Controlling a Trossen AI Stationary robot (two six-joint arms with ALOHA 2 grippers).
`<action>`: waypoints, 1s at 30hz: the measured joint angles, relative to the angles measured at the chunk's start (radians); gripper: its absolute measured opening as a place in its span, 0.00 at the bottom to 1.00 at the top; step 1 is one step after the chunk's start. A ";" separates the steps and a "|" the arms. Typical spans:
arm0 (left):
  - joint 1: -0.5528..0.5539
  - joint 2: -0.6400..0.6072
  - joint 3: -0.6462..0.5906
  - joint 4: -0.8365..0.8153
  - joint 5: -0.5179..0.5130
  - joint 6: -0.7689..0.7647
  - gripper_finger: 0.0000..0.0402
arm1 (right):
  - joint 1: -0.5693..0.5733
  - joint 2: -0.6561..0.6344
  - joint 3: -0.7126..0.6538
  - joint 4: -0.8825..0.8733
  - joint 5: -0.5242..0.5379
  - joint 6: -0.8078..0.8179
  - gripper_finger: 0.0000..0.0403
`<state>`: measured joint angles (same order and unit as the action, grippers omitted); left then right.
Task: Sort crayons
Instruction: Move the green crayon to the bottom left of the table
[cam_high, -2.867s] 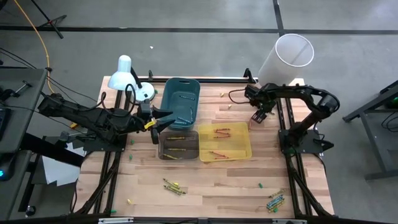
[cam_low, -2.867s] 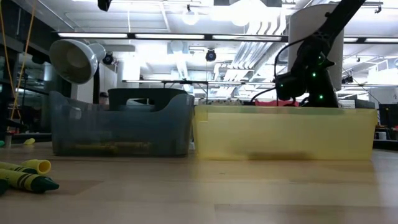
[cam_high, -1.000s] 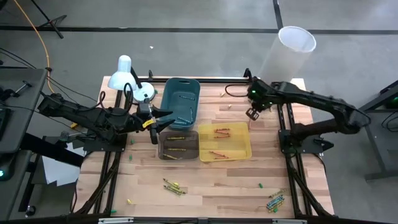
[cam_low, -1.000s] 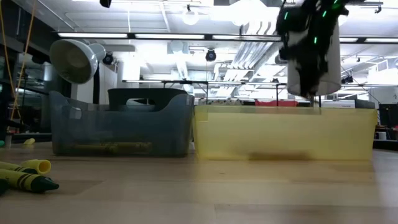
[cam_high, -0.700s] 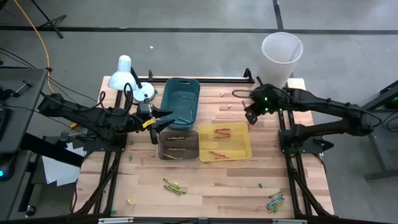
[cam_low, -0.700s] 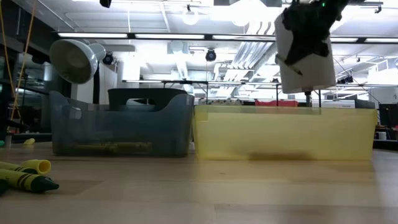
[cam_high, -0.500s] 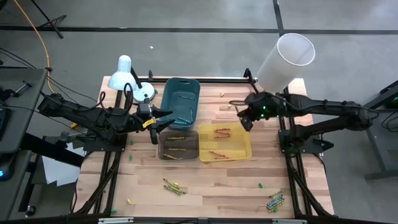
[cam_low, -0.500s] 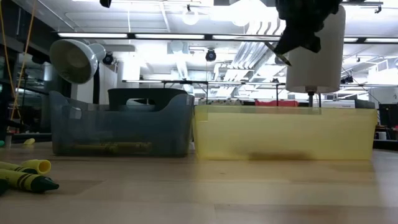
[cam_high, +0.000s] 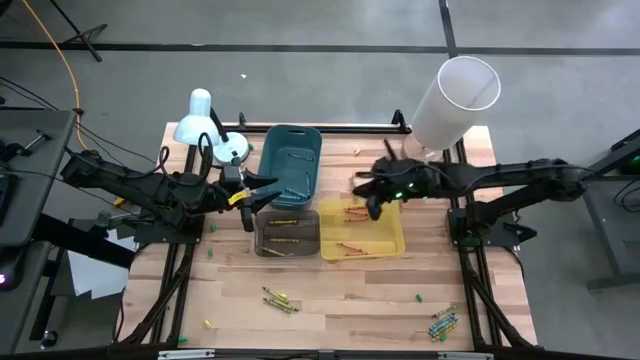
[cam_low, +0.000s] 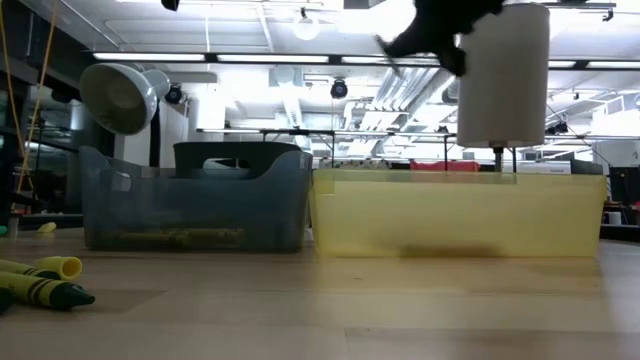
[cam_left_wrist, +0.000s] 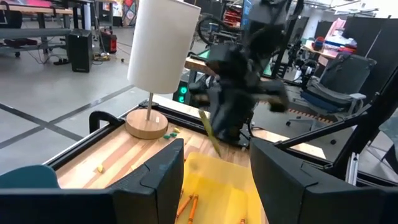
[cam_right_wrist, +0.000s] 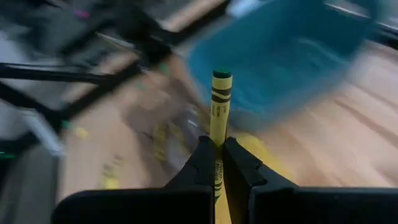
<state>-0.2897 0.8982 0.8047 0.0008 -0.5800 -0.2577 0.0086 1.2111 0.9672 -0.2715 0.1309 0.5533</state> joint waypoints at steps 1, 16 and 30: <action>0.000 0.000 0.000 0.002 0.000 0.000 0.42 | 0.017 0.035 0.000 0.073 -0.016 0.000 0.00; 0.000 -0.006 0.000 0.054 -0.009 0.068 0.42 | 0.260 0.655 0.521 0.060 -0.198 -0.183 0.00; 0.000 -0.166 0.000 0.249 -0.013 0.277 0.42 | 0.301 1.122 0.989 -0.135 -0.380 -0.004 0.00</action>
<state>-0.2897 0.7323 0.8047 0.2500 -0.5930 0.0196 0.3093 2.3326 1.9558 -0.4065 -0.2487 0.5497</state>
